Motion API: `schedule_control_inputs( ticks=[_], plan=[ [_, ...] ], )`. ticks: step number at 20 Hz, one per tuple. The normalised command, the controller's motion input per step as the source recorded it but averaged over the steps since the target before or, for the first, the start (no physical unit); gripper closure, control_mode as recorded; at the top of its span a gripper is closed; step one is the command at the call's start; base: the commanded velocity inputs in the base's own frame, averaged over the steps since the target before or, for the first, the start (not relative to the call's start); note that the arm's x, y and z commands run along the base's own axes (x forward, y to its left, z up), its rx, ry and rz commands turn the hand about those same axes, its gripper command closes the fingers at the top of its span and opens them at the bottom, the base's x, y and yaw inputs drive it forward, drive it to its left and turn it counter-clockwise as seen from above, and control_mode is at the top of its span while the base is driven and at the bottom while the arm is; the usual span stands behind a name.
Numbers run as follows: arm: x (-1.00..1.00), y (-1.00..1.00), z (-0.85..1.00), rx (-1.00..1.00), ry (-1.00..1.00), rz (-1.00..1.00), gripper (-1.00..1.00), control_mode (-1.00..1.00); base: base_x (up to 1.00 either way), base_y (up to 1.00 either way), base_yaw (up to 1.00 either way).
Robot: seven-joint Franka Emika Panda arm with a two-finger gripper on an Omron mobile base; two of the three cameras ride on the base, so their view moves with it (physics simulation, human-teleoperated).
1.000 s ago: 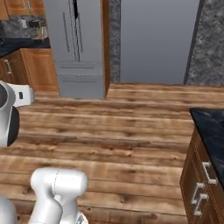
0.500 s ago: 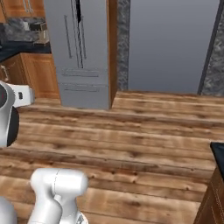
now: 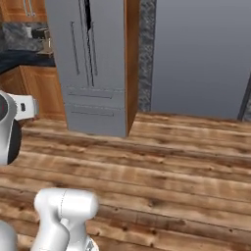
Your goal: Open the cabinet directly in front. Then move the beer and the mug to the dining counter with the jar on it.
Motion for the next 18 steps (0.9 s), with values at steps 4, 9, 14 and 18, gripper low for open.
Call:
schedule_control_inputs(
  ticks=[4, 9, 14, 18],
  plan=[
    [0.0, 0.0, 0.0, 0.0, 0.0, 0.0, -1.0, 1.0, 1.0, 0.01, 0.29],
    [0.0, 0.0, 0.0, 0.0, 0.0, 0.0, -1.0, 1.0, 1.0, 0.0, 0.37],
    [0.0, 0.0, 0.0, 0.0, 0.0, 0.0, -1.0, 1.0, 1.0, 0.0, 0.4],
    [0.0, 0.0, 0.0, 0.0, 0.0, 0.0, -1.0, 1.0, 1.0, 0.0, 0.45]
  ],
)
